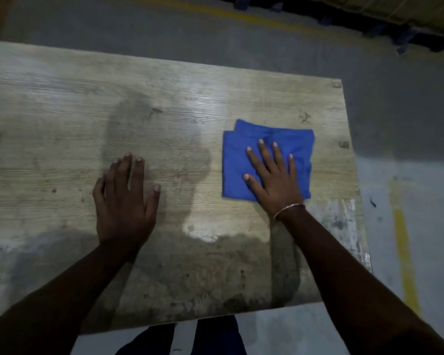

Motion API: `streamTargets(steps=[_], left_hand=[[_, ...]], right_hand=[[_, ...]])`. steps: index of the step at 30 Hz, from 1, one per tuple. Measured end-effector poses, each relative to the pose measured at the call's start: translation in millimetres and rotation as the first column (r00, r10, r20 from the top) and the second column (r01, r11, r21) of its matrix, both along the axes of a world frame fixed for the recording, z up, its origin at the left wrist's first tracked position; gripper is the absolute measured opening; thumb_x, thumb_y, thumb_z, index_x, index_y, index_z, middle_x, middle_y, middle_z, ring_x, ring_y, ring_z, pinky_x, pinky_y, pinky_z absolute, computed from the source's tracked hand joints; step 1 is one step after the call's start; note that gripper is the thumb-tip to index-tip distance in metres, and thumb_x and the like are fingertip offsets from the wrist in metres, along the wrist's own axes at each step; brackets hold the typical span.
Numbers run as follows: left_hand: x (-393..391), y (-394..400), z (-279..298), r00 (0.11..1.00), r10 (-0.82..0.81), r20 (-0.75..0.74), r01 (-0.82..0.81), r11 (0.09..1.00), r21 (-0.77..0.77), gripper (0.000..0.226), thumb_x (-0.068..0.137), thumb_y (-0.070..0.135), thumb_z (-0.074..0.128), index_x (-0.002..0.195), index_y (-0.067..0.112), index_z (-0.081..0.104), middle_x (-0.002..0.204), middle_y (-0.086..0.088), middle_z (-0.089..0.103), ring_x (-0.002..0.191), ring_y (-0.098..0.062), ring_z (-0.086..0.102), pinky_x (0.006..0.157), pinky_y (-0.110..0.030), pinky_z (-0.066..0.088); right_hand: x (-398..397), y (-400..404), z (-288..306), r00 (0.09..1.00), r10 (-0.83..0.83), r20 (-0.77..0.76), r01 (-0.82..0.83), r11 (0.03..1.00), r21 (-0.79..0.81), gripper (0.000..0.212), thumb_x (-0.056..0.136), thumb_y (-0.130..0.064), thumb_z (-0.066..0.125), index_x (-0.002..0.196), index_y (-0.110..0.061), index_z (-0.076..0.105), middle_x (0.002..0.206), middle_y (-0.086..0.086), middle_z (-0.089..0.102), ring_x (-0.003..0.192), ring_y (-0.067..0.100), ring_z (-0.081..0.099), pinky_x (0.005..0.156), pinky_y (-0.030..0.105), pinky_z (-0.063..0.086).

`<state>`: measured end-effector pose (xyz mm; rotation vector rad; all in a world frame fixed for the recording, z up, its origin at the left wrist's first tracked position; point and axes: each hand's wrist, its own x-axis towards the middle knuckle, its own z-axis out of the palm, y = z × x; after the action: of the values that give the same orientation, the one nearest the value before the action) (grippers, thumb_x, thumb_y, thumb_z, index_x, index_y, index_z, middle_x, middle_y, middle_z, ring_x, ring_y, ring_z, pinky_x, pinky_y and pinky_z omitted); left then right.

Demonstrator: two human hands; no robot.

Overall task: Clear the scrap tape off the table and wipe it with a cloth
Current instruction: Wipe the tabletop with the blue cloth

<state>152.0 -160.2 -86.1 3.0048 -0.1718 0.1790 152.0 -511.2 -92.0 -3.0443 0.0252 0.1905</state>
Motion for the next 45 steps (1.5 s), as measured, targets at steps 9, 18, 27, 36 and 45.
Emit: streamTargets(steps=[9,18,27,36,45], left_hand=[[2,-4,3,0.993,-0.034,0.111,0.035,0.999,-0.013,0.059,0.109,0.036,0.047,0.16,0.006,0.04,0.166,-0.018,0.037,0.153,-0.036,0.039,0.121,-0.055,0.032],[9,-5,7,1.0,0.006,-0.007,-0.006,0.997,-0.072,0.061,0.105,0.039,0.044,0.158,0.008,0.045,0.166,-0.015,0.038,0.156,-0.034,0.034,0.121,-0.056,0.03],[12,-5,8,0.994,0.037,-0.103,-0.044,0.997,-0.07,0.063,0.101,0.041,0.045,0.157,0.011,0.047,0.167,-0.011,0.037,0.156,-0.032,0.034,0.12,-0.056,0.031],[12,0,3,0.991,0.039,-0.132,-0.045,0.998,-0.044,0.062,0.101,0.039,0.046,0.158,0.013,0.046,0.168,-0.011,0.037,0.157,-0.031,0.032,0.121,-0.055,0.031],[8,3,2,0.985,0.027,-0.171,-0.036,0.998,-0.048,0.07,0.104,0.05,0.041,0.163,0.013,0.036,0.171,-0.009,0.031,0.158,-0.031,0.03,0.125,-0.054,0.025]], right_hand=[[97,-44,6,0.995,0.094,-0.014,-0.094,0.995,0.044,0.066,0.102,-0.068,0.026,0.163,-0.046,0.012,0.174,-0.015,0.003,0.162,0.02,0.0,0.126,0.062,0.009],[188,-68,10,0.952,0.307,-0.004,-0.307,0.951,0.03,0.065,0.103,-0.066,0.028,0.163,-0.046,0.017,0.174,-0.014,0.008,0.162,0.017,0.004,0.126,0.06,0.01],[202,82,-6,0.995,-0.037,0.094,0.032,0.998,0.048,0.07,0.1,-0.063,0.019,0.164,-0.034,0.024,0.174,0.001,0.015,0.161,0.033,0.011,0.123,0.067,0.007],[154,55,-7,0.992,0.033,0.118,-0.047,0.992,0.116,0.065,0.099,-0.067,0.034,0.16,-0.043,0.032,0.172,-0.01,0.02,0.161,0.022,0.014,0.125,0.059,0.012],[165,149,-6,0.992,0.098,0.075,-0.103,0.992,0.069,0.067,0.102,-0.062,0.026,0.164,-0.037,0.023,0.174,-0.005,0.014,0.161,0.028,0.01,0.124,0.063,0.011]])
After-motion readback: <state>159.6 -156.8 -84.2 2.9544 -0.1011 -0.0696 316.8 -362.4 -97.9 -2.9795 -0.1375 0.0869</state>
